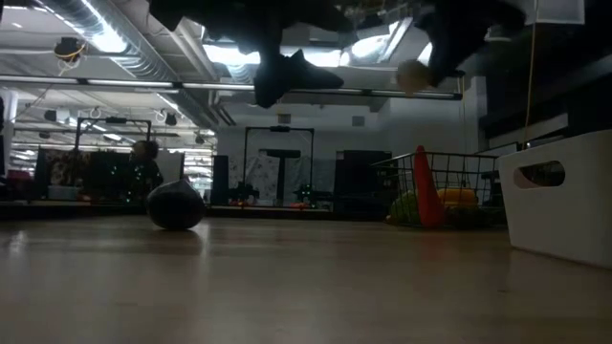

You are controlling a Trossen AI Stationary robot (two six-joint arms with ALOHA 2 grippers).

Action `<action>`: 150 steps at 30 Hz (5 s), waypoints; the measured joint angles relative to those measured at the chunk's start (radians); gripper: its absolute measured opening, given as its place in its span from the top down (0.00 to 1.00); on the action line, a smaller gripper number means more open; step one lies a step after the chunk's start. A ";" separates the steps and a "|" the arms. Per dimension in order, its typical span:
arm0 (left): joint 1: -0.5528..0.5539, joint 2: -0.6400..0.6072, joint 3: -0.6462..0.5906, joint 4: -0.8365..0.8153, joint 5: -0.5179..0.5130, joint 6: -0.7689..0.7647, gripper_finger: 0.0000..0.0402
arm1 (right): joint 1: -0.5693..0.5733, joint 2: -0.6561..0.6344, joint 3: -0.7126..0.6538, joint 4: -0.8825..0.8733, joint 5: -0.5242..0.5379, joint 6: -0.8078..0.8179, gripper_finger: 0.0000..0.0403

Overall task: Sort produce into baskets
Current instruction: Put the white garlic into the black wire basket, then put the violet onion into the black wire basket

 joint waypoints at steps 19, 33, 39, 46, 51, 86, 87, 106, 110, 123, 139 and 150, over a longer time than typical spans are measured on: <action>0.024 0.000 0.000 0.001 0.000 0.055 0.31 | -0.614 -0.007 -0.310 0.180 -0.072 -0.114 0.91; 0.023 0.000 0.000 0.002 -0.004 0.194 0.31 | -0.671 -0.007 -0.347 0.194 -0.101 -0.114 0.77; 0.038 -0.005 0.000 -0.003 -0.004 0.206 0.31 | -0.671 -0.007 -0.347 0.195 -0.063 -0.114 0.50; 0.091 -0.098 0.000 -0.163 -0.005 0.202 0.31 | -0.671 -0.007 -0.347 0.194 -0.054 -0.114 0.33; 0.135 -0.192 0.000 -0.378 -0.010 0.204 0.31 | -0.671 -0.013 -0.347 0.200 -0.064 -0.076 0.31; 0.193 -0.238 -0.045 -0.853 -0.150 0.147 0.31 | -0.669 -0.959 -1.088 1.023 -0.811 0.293 0.30; 0.193 -0.239 -0.045 -0.854 -0.150 0.143 0.31 | -0.669 -0.959 -1.112 1.054 -0.813 0.295 0.30; 0.193 -0.238 -0.046 -0.858 -0.150 0.119 0.31 | -0.389 -0.951 -1.308 1.414 -0.567 0.362 0.30; 0.193 -0.238 -0.046 -0.858 -0.150 0.116 0.31 | -0.295 -0.962 -1.308 1.419 -0.446 0.332 0.30; 0.192 -0.238 -0.046 -0.858 -0.150 0.116 0.31 | -0.277 -1.061 -1.308 1.252 -0.409 0.331 0.30; 0.192 -0.238 -0.046 -0.858 -0.149 0.123 0.31 | -0.278 -1.128 -1.303 1.075 -0.308 0.338 0.30; 0.192 -0.238 -0.046 -0.858 -0.149 0.122 0.31 | -0.278 -1.119 -1.304 1.067 -0.323 0.334 0.30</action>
